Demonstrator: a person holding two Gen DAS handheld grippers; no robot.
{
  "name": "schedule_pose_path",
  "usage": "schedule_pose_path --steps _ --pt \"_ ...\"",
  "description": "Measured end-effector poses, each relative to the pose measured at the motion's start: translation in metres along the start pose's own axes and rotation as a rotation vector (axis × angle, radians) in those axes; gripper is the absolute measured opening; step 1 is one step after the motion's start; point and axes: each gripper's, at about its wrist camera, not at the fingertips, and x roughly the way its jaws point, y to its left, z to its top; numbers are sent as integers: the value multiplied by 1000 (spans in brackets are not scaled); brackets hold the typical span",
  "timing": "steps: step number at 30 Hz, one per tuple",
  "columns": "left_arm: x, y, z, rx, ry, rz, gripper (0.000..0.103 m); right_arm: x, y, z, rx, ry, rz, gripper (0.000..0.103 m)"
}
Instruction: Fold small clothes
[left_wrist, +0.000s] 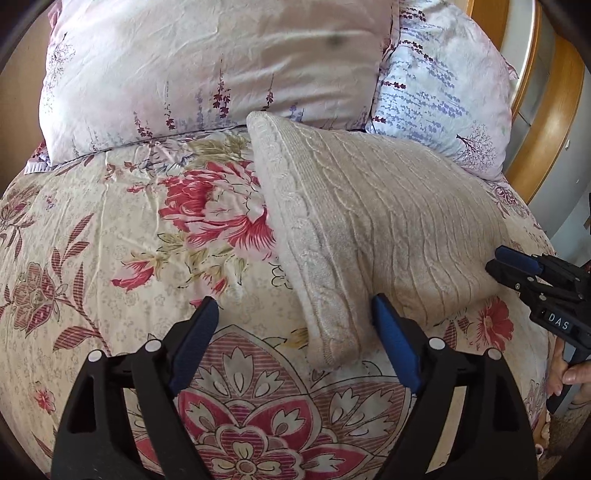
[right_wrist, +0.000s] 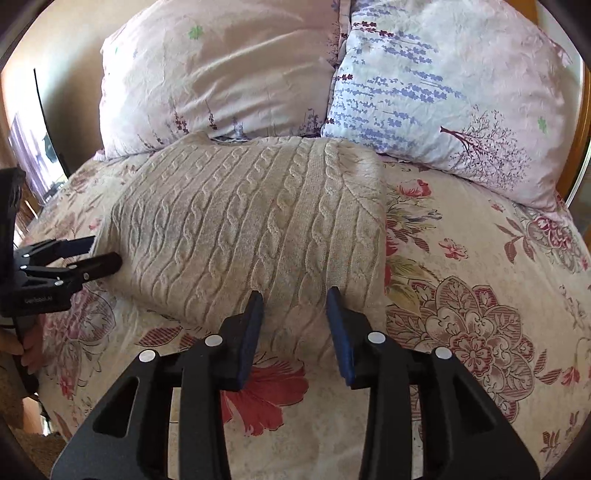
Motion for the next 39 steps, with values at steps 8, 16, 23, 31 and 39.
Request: schedule_pose_path --steps 8,16,23,31,39 --pt "-18 -6 -13 -20 -8 -38 96 -34 -20 -8 136 -114 -19 86" --pt "-25 -17 -23 -51 17 -27 101 -35 -27 -21 167 -86 -38 95" --pt "-14 -29 -35 -25 38 27 101 -19 -13 -29 153 -8 -52 97" --pt "-8 -39 -38 17 47 87 101 -11 -3 -30 134 33 -59 98" --pt "-3 -47 -39 52 61 147 101 -7 5 -29 105 63 -69 100"
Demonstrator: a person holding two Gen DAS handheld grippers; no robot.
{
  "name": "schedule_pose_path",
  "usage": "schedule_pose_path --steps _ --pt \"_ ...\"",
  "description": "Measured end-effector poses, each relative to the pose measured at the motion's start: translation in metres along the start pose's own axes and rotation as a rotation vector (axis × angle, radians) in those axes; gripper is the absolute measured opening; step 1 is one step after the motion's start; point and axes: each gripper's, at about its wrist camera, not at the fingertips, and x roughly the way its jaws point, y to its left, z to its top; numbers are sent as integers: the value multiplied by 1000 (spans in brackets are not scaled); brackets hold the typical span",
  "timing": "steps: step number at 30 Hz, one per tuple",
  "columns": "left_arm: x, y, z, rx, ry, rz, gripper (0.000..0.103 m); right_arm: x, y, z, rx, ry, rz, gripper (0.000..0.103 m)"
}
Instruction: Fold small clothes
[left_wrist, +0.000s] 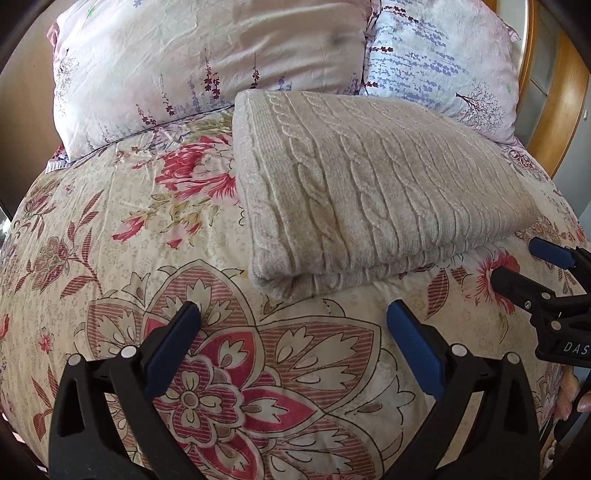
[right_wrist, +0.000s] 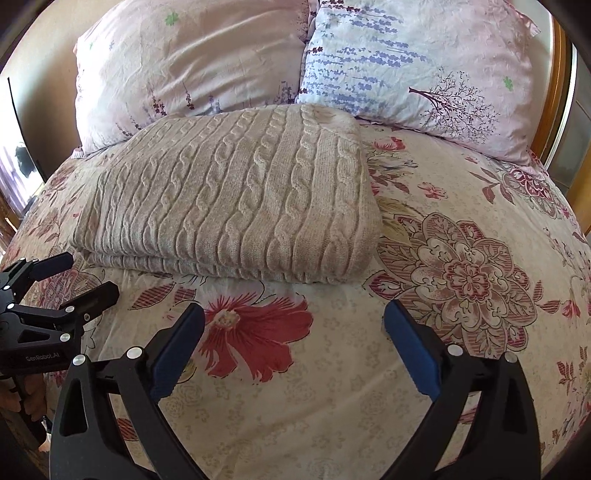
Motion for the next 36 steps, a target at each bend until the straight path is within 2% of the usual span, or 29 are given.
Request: schedule_pose_path --steps 9,36 --pt "1 -2 1 -3 1 19 101 8 8 -1 -32 51 -26 102" --pt "1 -3 0 -5 -1 17 101 8 8 -2 -29 49 -20 102"
